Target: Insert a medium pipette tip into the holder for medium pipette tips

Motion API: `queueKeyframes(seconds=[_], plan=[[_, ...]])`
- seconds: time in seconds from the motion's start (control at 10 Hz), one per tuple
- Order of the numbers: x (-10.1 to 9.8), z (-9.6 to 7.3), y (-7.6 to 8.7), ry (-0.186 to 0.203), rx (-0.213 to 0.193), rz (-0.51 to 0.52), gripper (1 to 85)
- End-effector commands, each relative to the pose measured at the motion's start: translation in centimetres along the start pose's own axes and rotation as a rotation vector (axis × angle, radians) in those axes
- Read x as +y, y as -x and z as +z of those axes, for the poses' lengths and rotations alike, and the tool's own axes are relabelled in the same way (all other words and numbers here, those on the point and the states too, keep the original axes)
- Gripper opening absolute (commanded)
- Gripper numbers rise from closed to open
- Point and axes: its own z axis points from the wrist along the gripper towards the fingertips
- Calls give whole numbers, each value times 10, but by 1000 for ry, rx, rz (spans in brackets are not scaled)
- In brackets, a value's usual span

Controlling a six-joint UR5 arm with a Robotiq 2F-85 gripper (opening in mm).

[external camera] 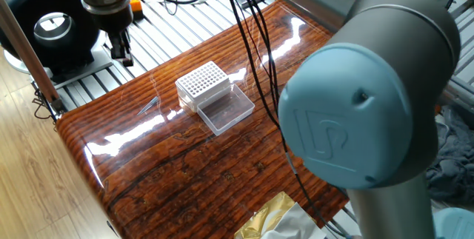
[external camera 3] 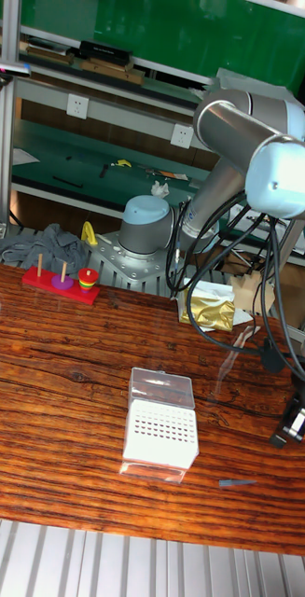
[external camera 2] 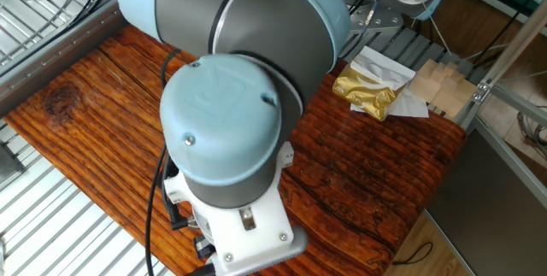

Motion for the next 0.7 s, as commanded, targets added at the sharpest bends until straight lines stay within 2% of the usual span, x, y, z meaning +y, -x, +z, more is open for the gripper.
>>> queueKeyframes(seconds=[0.0,0.1,0.2,0.6], plan=[[0,9,0,5,2,-40,10],[0,17,8,4,-24,-50,10],[0,23,10,-5,-30,-48,10],[2,31,12,-21,-36,-71,10]])
